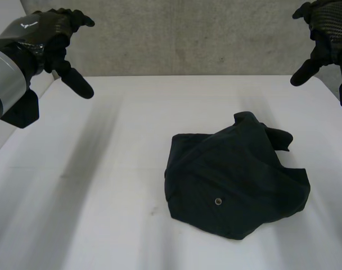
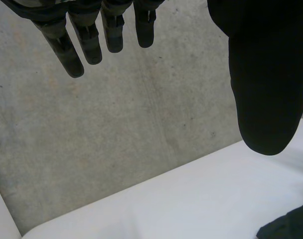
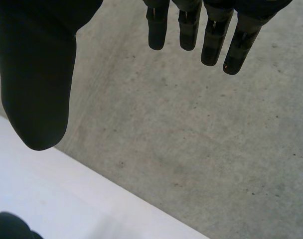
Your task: Fold the shorts.
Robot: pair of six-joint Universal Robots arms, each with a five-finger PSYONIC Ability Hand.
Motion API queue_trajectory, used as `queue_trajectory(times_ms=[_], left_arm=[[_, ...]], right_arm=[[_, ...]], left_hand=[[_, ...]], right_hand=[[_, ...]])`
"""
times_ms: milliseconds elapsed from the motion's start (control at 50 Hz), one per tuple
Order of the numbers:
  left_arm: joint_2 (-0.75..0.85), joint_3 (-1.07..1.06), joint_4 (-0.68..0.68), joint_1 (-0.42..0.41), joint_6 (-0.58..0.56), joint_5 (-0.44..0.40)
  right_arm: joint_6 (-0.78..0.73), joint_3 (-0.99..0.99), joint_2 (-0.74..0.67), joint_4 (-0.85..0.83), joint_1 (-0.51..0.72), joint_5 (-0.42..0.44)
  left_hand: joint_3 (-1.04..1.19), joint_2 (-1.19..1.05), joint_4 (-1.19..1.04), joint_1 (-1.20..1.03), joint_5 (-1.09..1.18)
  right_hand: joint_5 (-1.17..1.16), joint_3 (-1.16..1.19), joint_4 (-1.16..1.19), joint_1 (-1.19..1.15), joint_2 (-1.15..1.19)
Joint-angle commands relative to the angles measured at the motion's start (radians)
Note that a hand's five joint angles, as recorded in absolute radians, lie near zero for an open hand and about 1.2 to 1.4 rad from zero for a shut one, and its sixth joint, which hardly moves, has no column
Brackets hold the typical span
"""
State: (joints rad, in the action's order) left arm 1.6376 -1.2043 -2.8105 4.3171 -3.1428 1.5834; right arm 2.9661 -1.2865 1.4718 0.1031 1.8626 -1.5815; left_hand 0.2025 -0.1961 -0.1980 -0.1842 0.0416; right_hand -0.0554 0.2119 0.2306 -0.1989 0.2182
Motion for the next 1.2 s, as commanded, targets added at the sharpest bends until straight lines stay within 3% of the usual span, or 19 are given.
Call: queue_trajectory(times_ms=[20, 120, 260, 540, 620, 640, 660, 680, 780, 800, 880, 1120, 1200], left_arm=[[0.036, -0.056, -0.061, -0.02, 0.0, -0.019], [0.152, -0.107, -0.164, -0.089, -0.002, -0.056], [0.404, -0.101, -0.354, -0.218, -0.02, -0.091], [0.728, 0.083, -0.36, -0.317, -0.048, -0.092], [0.74, 0.089, -0.333, -0.317, -0.049, -0.089], [0.742, 0.092, -0.33, -0.31, -0.052, -0.074], [0.74, 0.094, -0.33, -0.309, -0.051, -0.071], [0.737, 0.097, -0.33, -0.309, -0.049, -0.065], [0.706, 0.104, -0.328, -0.24, -0.054, 0.053], [0.665, 0.1, -0.325, -0.203, -0.057, 0.105], [0.567, 0.071, -0.328, -0.101, -0.094, 0.179], [0.329, 0.009, -0.444, 0.168, -0.304, 0.182], [0.292, 0.009, -0.489, 0.174, -0.327, 0.176]], right_arm=[[-0.14, -0.01, -0.011, 0.046, 0.009, 0.067], [-0.283, -0.017, -0.027, 0.081, 0.009, 0.12], [-0.303, -0.017, -0.027, 0.082, 0.0, 0.12], [-0.306, -0.031, -0.028, 0.081, -0.002, 0.123], [-0.306, -0.039, -0.03, 0.079, -0.002, 0.124], [-0.308, -0.042, -0.031, 0.079, -0.002, 0.126], [-0.308, -0.042, -0.031, 0.079, -0.002, 0.126], [-0.308, -0.042, -0.031, 0.079, -0.002, 0.126], [-0.308, -0.043, -0.044, 0.079, 0.001, 0.126], [-0.308, -0.043, -0.048, 0.079, 0.003, 0.126], [-0.308, -0.043, -0.053, 0.079, 0.007, 0.126], [-0.308, -0.043, -0.073, 0.079, 0.01, 0.126], [-0.308, -0.043, -0.091, 0.079, 0.012, 0.126]], left_hand=[[-0.012, 0.006, 0.008, -0.006, -0.026], [0.014, -0.02, -0.018, -0.032, 0.0], [0.09, -0.096, -0.094, -0.108, 0.076], [0.169, -0.176, -0.174, -0.188, 0.156], [0.67, -0.676, -0.674, -0.688, 0.656], [1.047, -1.053, -1.051, -1.065, 1.033], [1.192, -1.199, -1.197, -1.211, 1.179], [1.194, -1.2, -1.198, -1.212, 1.18], [1.194, -1.2, -1.198, -1.212, 1.18], [1.194, -1.2, -1.198, -1.212, 1.18], [1.194, -1.2, -1.198, -1.212, 1.18], [1.194, -1.2, -1.198, -1.212, 1.18], [1.194, -1.2, -1.198, -1.212, 1.18]], right_hand=[[0.055, -0.037, -0.056, 0.024, -0.044], [0.055, -0.037, -0.056, 0.024, -0.044], [0.055, -0.037, -0.056, 0.024, -0.044], [0.055, -0.037, -0.056, 0.024, -0.044], [0.055, -0.037, -0.056, 0.024, -0.044], [0.055, -0.037, -0.056, 0.024, -0.044], [0.055, -0.037, -0.056, 0.024, -0.044], [0.055, -0.037, -0.056, 0.024, -0.044], [0.055, -0.037, -0.056, 0.024, -0.044], [0.055, -0.037, -0.056, 0.024, -0.044], [0.055, -0.037, -0.056, 0.024, -0.044], [0.055, -0.037, -0.056, 0.024, -0.044], [0.055, -0.037, -0.056, 0.024, -0.044]])
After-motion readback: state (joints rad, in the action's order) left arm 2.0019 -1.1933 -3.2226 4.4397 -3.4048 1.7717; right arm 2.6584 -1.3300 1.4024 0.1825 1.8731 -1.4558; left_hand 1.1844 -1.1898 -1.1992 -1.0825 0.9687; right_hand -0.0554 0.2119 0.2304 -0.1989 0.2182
